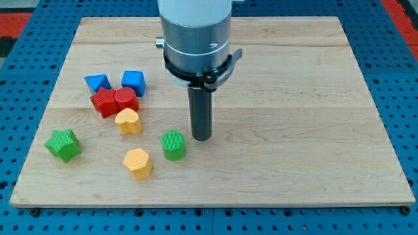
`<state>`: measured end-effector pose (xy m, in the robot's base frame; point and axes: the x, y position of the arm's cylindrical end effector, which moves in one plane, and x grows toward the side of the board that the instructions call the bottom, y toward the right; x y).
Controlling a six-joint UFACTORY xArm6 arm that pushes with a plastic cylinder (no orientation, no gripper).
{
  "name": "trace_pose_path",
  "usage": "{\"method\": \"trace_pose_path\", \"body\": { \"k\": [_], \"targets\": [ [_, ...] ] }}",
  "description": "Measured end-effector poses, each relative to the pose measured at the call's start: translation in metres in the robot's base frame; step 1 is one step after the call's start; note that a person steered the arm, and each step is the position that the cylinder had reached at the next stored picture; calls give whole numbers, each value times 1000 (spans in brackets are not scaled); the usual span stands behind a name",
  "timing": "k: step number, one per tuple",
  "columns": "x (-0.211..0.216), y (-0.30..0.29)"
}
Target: Place green circle to the top of yellow hexagon
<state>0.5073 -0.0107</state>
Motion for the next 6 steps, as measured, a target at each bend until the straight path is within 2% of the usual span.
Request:
{"method": "trace_pose_path", "body": {
  "k": [1, 4, 6],
  "targets": [
    [8, 11],
    [21, -30],
    [21, -115]
  ]
}}
